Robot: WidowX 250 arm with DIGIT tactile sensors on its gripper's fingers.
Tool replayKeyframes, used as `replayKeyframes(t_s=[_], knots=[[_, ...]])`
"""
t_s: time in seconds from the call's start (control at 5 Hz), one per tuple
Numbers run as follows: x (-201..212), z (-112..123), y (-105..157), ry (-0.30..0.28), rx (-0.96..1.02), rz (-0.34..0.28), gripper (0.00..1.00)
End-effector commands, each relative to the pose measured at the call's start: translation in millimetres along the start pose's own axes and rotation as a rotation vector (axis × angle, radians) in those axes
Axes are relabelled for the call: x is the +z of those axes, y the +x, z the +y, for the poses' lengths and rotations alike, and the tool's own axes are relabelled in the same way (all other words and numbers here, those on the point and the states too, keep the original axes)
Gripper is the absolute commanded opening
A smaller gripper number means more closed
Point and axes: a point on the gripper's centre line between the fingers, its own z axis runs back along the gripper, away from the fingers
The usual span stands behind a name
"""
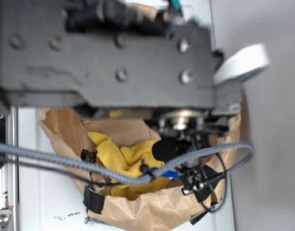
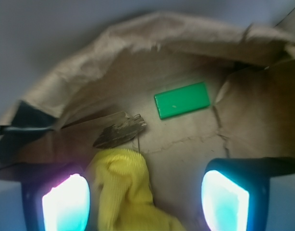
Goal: Grab the wood chip.
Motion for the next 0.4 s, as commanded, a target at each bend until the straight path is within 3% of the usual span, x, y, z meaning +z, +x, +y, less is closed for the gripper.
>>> replayKeyframes(t_s=[0.0, 0.2], knots=[[-30.3, 33.5, 12.7, -0.002, 0.053, -0.069, 1.0], [-46.5, 26.4, 20.5, -0.097, 0.042, -0.031, 1.0]])
